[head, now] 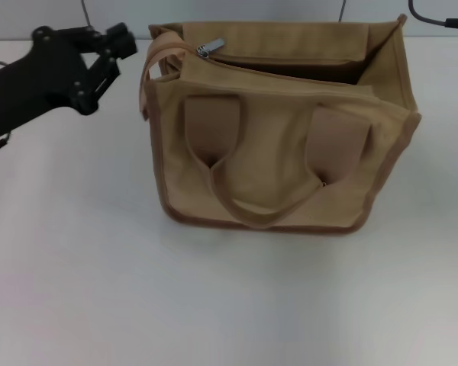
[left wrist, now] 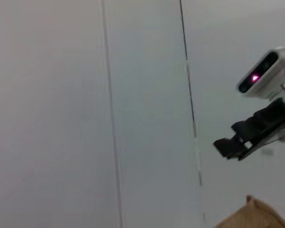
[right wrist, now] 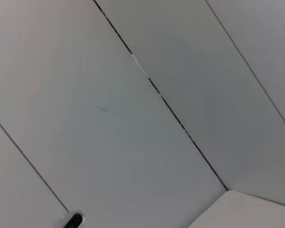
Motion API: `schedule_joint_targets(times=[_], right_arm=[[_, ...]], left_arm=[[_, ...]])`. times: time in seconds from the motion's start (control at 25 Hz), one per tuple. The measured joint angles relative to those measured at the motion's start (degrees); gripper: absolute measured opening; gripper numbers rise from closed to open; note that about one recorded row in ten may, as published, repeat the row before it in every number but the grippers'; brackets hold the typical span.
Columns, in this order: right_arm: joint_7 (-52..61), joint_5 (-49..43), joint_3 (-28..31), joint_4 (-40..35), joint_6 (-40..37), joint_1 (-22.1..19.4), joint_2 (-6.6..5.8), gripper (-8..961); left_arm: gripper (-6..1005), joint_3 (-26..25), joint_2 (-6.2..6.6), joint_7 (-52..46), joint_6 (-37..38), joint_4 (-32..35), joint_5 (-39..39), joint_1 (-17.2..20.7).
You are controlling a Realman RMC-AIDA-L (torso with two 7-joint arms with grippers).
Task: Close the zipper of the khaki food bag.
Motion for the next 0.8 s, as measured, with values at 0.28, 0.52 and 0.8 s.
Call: schedule_joint_targets(times=[0.28,0.52,0.8], right_arm=[[-1.5,-4.0,-0.1,-1.6,-1.7,0.5,-0.03,303],[-3.6,-10.3,-0.6,-6.2,-1.9,1.1,0.29,303],[-6.8,-10.5,-3.6,-7.0,-1.7,1.7,0.48,303]], left_arm=[[106,3.1,0.98,-3.5,-0.9,3.7,4.6,0.1],[268,4.0,0.71,-4.4,-1.5,5.2,7.5,-1.1],[485,4.2,-0.19,-4.8,-5.9,5.3,7.7,-2.4]])
